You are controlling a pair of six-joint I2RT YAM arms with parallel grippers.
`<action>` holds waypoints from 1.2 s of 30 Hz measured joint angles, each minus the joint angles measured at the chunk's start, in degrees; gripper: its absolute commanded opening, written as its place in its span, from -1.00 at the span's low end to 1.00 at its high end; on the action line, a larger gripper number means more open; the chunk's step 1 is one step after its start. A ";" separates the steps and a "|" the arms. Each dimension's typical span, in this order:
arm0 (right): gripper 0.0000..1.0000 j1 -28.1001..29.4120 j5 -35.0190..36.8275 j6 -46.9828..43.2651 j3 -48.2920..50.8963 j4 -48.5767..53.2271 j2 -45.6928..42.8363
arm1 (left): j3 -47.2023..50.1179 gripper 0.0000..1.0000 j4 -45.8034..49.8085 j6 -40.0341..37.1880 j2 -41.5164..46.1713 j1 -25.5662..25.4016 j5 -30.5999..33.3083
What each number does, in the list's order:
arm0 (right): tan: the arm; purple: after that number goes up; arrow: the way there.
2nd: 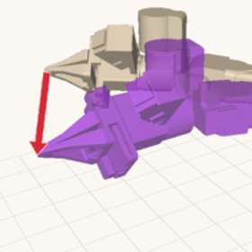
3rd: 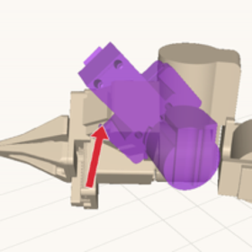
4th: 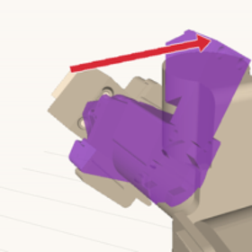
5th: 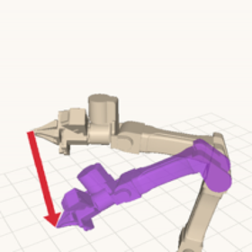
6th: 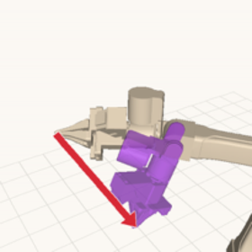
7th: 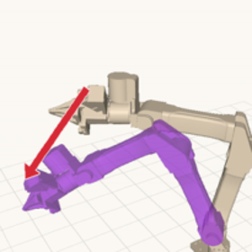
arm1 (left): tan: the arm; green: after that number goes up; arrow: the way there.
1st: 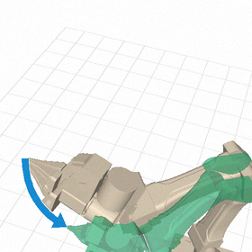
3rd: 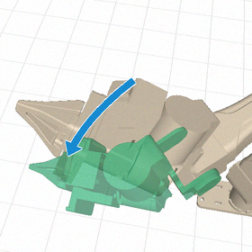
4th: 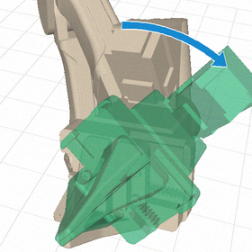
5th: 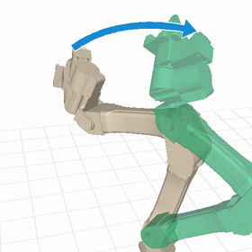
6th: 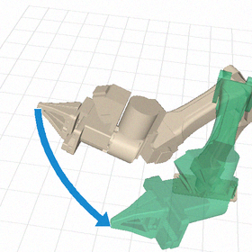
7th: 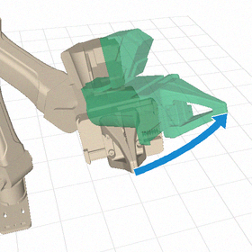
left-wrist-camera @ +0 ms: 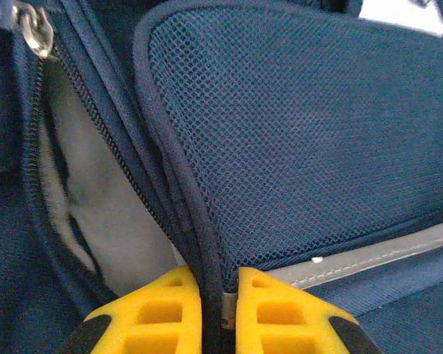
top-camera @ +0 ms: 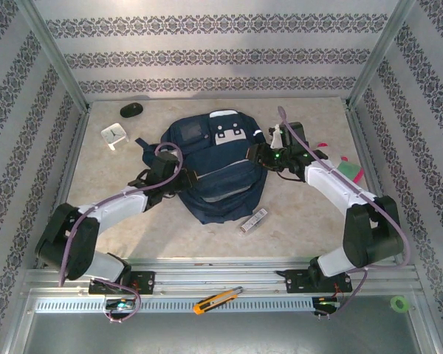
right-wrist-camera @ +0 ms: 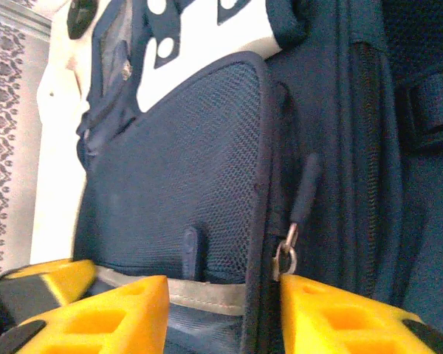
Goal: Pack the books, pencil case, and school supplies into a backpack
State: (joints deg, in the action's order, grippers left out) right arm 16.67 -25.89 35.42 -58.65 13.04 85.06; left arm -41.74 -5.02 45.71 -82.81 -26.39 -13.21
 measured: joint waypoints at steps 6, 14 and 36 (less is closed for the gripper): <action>-0.02 4.15 6.47 -3.87 -0.59 7.43 -2.56 | 2.62 -0.56 -7.10 1.60 -7.67 -1.44 0.63; -0.23 12.66 7.78 -4.85 -3.54 7.19 -5.35 | 1.92 0.29 -3.30 -0.85 -3.50 -2.05 1.97; -0.09 4.44 -4.90 -5.25 3.56 -4.66 -7.02 | -17.40 0.61 20.63 -78.42 -2.43 24.15 -27.21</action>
State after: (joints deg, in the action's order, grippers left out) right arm 21.10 -30.79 30.17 -55.09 8.38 78.04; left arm -59.13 15.62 -32.71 -85.23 -2.24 -40.42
